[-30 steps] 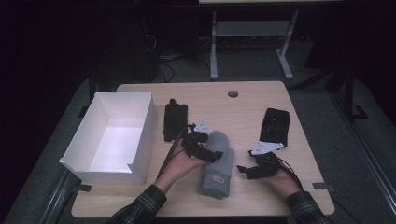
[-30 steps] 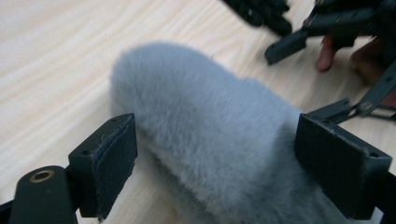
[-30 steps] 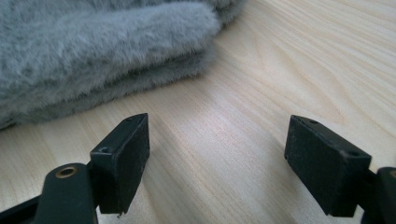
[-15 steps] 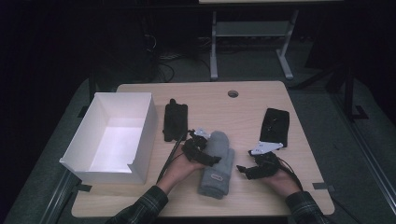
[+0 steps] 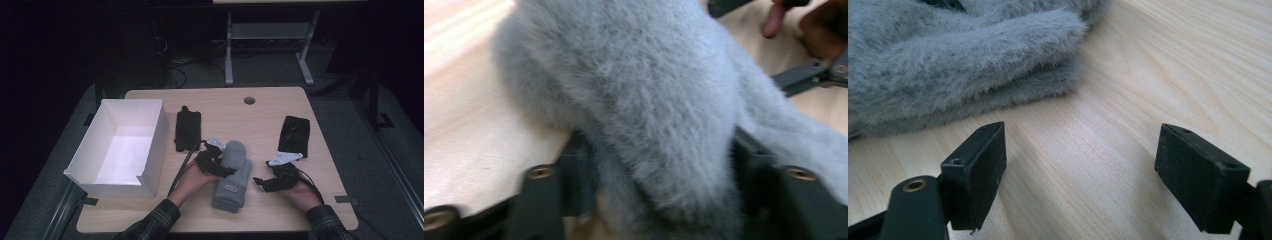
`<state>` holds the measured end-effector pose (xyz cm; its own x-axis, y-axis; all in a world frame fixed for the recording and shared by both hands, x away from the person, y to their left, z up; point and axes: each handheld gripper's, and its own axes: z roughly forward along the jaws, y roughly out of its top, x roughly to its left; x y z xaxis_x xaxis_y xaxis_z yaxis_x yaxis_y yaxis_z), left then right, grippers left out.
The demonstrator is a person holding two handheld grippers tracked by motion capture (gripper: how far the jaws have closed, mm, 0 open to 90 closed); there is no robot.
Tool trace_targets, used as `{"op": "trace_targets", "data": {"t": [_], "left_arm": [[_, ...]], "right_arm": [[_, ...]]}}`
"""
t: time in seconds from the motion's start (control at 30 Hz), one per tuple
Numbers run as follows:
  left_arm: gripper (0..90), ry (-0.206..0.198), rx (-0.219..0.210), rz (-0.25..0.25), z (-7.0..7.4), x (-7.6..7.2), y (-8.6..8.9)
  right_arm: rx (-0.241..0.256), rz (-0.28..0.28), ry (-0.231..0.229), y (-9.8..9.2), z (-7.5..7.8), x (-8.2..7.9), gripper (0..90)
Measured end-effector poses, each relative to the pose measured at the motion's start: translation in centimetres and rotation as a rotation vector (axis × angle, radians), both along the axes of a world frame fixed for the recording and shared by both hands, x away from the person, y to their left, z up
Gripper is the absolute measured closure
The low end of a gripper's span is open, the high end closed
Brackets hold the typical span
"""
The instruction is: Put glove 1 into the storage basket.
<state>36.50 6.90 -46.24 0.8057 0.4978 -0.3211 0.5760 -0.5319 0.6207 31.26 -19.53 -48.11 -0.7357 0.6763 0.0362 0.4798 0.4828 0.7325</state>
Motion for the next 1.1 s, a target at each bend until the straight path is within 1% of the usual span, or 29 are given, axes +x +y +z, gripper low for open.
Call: {"op": "trace_targets", "data": {"t": [0.03, 0.07, 0.1, 0.13, 0.17, 0.27, 0.3, 0.33, 0.37, 0.4, 0.43, 0.57, 0.63, 0.67, 0.7, 0.83, 0.87, 0.9, 0.97, 1.0, 1.03, 1.07, 1.1], "left_arm": [[48.0, -0.002, 0.010, -0.009, 0.1, 0.0, 0.0], [55.2, -0.004, 0.022, -0.022, 0.3, -0.1, -0.2], [59.0, -0.004, 0.022, -0.022, 0.3, -0.1, -0.2], [59.0, -0.010, 0.032, -0.032, 0.4, -0.2, -0.3], [61.4, -0.014, 0.042, -0.041, 0.5, -0.2, -0.4], [69.1, -0.013, 0.043, -0.041, 0.7, -0.2, -0.4], [70.0, 0.002, 0.038, -0.037, 0.9, -0.2, -0.4], [70.8, 0.002, 0.038, -0.037, 0.9, -0.2, -0.4], [71.5, 0.018, 0.029, -0.042, 1.0, 0.0, -0.2], [72.0, 0.018, 0.029, -0.042, 1.0, 0.0, -0.2], [72.3, 0.031, 0.013, -0.037, 1.2, 0.1, 0.0], [72.8, 0.020, 0.015, -0.047, 1.7, -0.1, 0.1], [73.0, 0.002, 0.006, -0.053, 2.4, -0.3, 0.2], [73.0, -0.001, 0.003, -0.056, 2.7, -0.3, 0.3], [73.1, -0.001, 0.003, -0.056, 2.7, -0.3, 0.3], [73.1, -0.030, -0.018, -0.060, 4.0, -0.7, 0.7], [73.0, -0.039, -0.027, -0.058, 4.3, -0.7, 0.8], [73.0, -0.047, -0.026, -0.058, 4.7, -0.8, 0.9], [73.1, -0.063, -0.044, -0.047, 5.2, -0.8, 1.1], [73.1, -0.076, -0.045, -0.044, 5.8, -0.9, 1.4], [73.0, -0.084, -0.050, -0.038, 6.1, -0.9, 1.5], [73.1, -0.084, -0.050, -0.038, 6.1, -0.9, 1.5], [73.1, -0.094, -0.049, -0.038, 6.4, -0.9, 1.7]], "right_arm": [[0.000, 0.001, -0.001, 0.0, 0.0, 0.0, 20.4], [0.000, 0.002, -0.001, 0.0, 0.0, 0.0, 20.2], [0.000, 0.002, -0.001, 0.0, 0.0, 0.0, 20.2], [0.000, 0.002, -0.002, 0.0, 0.0, 0.0, 20.1], [0.000, 0.002, -0.002, 0.0, 0.0, 0.0, 20.0], [0.000, 0.004, -0.002, 0.0, 0.0, 0.0, 19.8], [0.000, 0.004, -0.003, 0.0, 0.0, 0.0, 19.5], [0.000, 0.004, -0.003, 0.0, 0.0, 0.0, 19.5], [0.000, 0.004, -0.002, 0.1, 0.0, 0.0, 19.4], [0.000, 0.003, -0.002, 0.1, 0.0, 0.0, 19.4], [-0.001, 0.003, -0.002, 0.1, 0.0, 0.0, 19.3], [0.000, 0.002, -0.002, 0.1, 0.0, 0.0, 19.2], [-0.001, 0.003, -0.002, 0.1, 0.0, 0.0, 19.1], [-0.001, 0.002, -0.001, 0.1, 0.0, 0.0, 19.1], [-0.001, 0.002, -0.001, 0.1, 0.0, 0.0, 19.1], [-0.001, -0.001, -0.001, 0.1, 0.0, 0.0, 18.9], [-0.001, 0.000, 0.000, 0.1, 0.0, 0.0, 18.9], [-0.001, 0.000, 0.000, 0.1, 0.0, 0.0, 18.9], [-0.001, -0.001, -0.001, 0.1, 0.0, 0.0, 18.9], [-0.001, -0.001, 0.000, 0.1, 0.0, 0.0, 18.9], [-0.001, 0.000, 0.000, 0.1, 0.0, 0.0, 18.9], [-0.001, 0.000, 0.000, 0.1, 0.0, 0.0, 18.9], [0.001, -0.002, 0.000, 0.1, 0.0, 0.0, 18.9]]}}
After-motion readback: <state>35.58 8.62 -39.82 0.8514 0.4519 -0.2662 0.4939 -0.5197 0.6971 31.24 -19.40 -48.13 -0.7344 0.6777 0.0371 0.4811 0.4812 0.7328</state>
